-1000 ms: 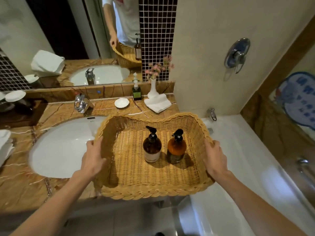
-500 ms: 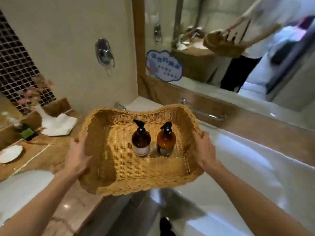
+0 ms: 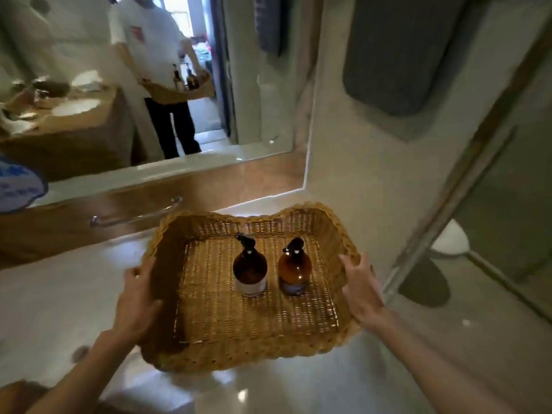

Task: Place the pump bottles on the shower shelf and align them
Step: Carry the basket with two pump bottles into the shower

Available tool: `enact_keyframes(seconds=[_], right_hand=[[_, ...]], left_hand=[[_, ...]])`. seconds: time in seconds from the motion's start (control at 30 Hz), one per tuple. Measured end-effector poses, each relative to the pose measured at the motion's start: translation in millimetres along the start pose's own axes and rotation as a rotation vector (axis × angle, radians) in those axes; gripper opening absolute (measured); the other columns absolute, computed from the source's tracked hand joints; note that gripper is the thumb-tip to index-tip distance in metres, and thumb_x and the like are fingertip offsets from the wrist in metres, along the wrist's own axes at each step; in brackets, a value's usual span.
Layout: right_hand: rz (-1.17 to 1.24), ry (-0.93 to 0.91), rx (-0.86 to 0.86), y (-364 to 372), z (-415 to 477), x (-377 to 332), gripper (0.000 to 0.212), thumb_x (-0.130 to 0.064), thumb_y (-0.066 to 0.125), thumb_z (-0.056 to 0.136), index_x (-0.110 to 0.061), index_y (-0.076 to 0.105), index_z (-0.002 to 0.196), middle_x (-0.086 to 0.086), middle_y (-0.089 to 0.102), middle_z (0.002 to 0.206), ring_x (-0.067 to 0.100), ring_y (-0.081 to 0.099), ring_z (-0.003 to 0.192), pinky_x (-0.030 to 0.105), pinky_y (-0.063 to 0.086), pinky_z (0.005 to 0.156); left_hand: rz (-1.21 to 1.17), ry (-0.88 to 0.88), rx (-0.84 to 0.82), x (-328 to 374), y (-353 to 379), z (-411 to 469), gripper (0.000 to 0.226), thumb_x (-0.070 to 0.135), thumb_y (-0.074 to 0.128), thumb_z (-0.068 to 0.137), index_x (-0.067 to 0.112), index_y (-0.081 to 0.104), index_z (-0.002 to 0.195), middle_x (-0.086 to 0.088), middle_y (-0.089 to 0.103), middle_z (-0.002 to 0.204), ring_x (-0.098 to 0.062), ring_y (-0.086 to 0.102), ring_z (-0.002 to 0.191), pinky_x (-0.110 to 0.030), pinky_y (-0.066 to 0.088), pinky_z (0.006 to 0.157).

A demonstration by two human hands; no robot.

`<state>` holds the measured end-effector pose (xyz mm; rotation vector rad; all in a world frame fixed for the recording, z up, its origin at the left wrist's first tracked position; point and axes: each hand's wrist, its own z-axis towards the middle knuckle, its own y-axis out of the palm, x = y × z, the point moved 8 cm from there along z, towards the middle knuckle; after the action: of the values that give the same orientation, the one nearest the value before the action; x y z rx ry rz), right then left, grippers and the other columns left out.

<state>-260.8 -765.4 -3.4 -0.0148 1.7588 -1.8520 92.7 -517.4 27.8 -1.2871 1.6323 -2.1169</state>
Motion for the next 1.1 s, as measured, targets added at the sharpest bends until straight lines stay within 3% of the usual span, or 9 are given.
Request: enact_keyframes(seconds=[0.23,0.33,0.43,0.6,0.73,0.8,0.9,1.0,1.1], right_hand=[[0.011,0.337,0.048,-76.2,-74.0,210.5,0.04,-0.01,0.046,0.088,-0.037,0.048,0.117,0.005,0.029,0.132,0.023,0.052,0.094,0.03,0.052,0.071],[-0.012,0.428,0.095,-108.8,-116.7,277.1,0.032,-0.015,0.04,0.094,-0.043,0.051,0.104,0.0,0.031,0.129,0.012,0.049,0.088,0.015,0.045,0.058],[-0.032,0.509,0.147,-139.1,-158.6,333.7,0.03,-0.022,0.043,0.095,-0.041,0.056,0.114,0.0,0.031,0.133,0.007,0.042,0.089,0.011,0.039,0.06],[-0.075,0.843,0.198,-179.3,-226.8,420.8,0.034,-0.015,0.045,0.09,-0.029,0.056,0.118,0.004,0.046,0.131,0.025,0.053,0.101,0.039,0.052,0.08],[-0.175,0.932,0.193,-202.8,-261.3,468.0,0.026,-0.019,0.051,0.087,-0.041,0.05,0.099,0.003,0.049,0.114,0.028,0.055,0.097,0.046,0.053,0.079],[-0.181,1.024,0.242,-210.7,-276.2,496.5,0.025,-0.024,0.049,0.084,-0.032,0.046,0.107,0.003,0.048,0.11,0.026,0.055,0.091,0.046,0.053,0.078],[-0.084,1.141,0.323,-223.0,-281.2,533.1,0.035,-0.008,0.052,0.082,-0.025,0.058,0.112,0.009,0.04,0.119,0.025,0.053,0.092,0.039,0.052,0.08],[-0.059,1.207,0.309,-232.7,-266.8,564.7,0.039,-0.006,0.058,0.081,-0.02,0.059,0.117,0.014,0.041,0.125,0.033,0.053,0.099,0.036,0.048,0.079],[-0.077,1.213,0.307,-244.7,-244.7,595.2,0.037,-0.006,0.052,0.081,-0.023,0.06,0.113,0.01,0.038,0.121,0.025,0.051,0.097,0.032,0.048,0.082]], left_hand=[[-0.006,0.283,-0.205,187.6,135.5,-5.4,0.062,0.013,0.067,0.077,0.021,0.04,0.132,-0.024,0.039,0.126,-0.048,0.054,0.096,-0.054,0.051,0.081],[-0.024,0.433,-0.285,261.6,192.3,-20.5,0.054,0.038,0.06,0.075,0.025,0.043,0.125,-0.017,0.045,0.116,-0.04,0.053,0.093,-0.048,0.051,0.076],[-0.027,0.57,-0.372,329.0,247.6,-39.7,0.064,0.044,0.047,0.06,0.032,0.045,0.123,-0.009,0.051,0.104,-0.031,0.047,0.089,-0.037,0.047,0.067],[-0.088,0.729,-0.487,444.3,317.2,-80.4,0.065,0.029,0.056,0.067,0.039,0.041,0.13,-0.002,0.04,0.099,-0.037,0.052,0.095,-0.037,0.048,0.07],[-0.153,0.93,-0.549,539.5,368.6,-112.7,0.077,0.001,0.072,0.069,0.017,0.042,0.138,-0.008,0.052,0.108,-0.033,0.045,0.104,-0.039,0.042,0.085],[-0.122,0.997,-0.585,581.5,396.2,-121.6,0.069,-0.003,0.067,0.072,0.012,0.045,0.135,-0.017,0.057,0.118,-0.036,0.045,0.11,-0.044,0.042,0.09],[-0.137,1.118,-0.635,640.0,429.2,-129.3,0.044,0.013,0.061,0.082,0.023,0.051,0.123,-0.004,0.062,0.104,-0.027,0.052,0.102,-0.036,0.047,0.079],[-0.217,1.192,-0.671,692.1,458.7,-128.0,0.023,0.031,0.052,0.088,0.038,0.047,0.11,0.025,0.05,0.084,0.0,0.051,0.078,-0.023,0.048,0.067],[-0.144,1.154,-0.677,730.8,497.1,-111.2,0.033,0.036,0.048,0.088,0.04,0.038,0.119,0.01,0.054,0.102,-0.011,0.058,0.085,-0.037,0.051,0.074]])
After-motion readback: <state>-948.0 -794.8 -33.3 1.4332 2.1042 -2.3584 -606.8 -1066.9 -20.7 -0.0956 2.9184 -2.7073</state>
